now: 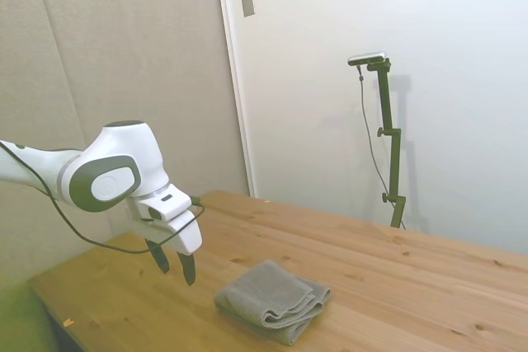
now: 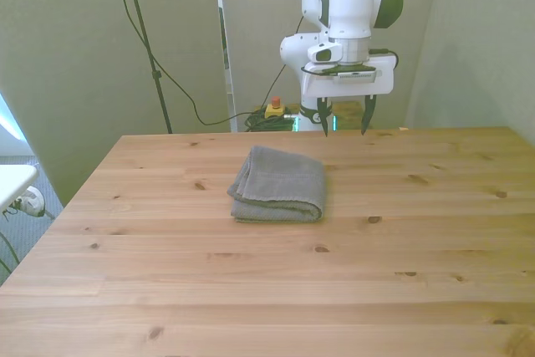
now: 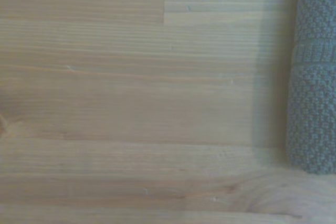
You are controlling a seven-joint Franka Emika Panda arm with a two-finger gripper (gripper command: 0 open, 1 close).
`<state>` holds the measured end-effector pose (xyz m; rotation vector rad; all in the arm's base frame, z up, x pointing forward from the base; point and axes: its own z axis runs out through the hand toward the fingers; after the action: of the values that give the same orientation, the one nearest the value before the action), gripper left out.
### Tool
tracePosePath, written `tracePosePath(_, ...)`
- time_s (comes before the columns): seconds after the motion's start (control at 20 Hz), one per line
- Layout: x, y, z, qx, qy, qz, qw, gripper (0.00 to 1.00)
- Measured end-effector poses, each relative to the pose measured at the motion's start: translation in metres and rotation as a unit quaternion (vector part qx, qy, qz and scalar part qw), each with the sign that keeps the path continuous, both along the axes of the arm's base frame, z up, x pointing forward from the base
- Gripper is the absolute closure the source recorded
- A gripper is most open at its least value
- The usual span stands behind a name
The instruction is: Unfold the towel
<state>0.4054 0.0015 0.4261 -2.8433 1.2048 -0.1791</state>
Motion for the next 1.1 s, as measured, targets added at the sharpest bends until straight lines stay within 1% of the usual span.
tracePosePath(0.2, 0.004, -0.002, 0.004, 0.010, -0.004, -0.017, 0.9998, 0.00)
tracePosePath(0.35, 0.010, -0.029, 0.019, 0.014, -0.019, -0.048, 0.9985, 0.00)
tracePosePath(0.55, 0.004, -0.102, 0.040, 0.026, -0.037, -0.118, 0.9920, 0.00)
tracePosePath(0.75, -0.018, -0.192, 0.041, 0.042, -0.048, -0.169, 0.9836, 0.00)
tracePosePath(0.95, -0.030, -0.265, 0.030, 0.079, -0.060, -0.184, 0.9780, 0.00)
tracePosePath(1.1, -0.030, -0.297, 0.012, 0.123, -0.080, -0.178, 0.9730, 0.00)
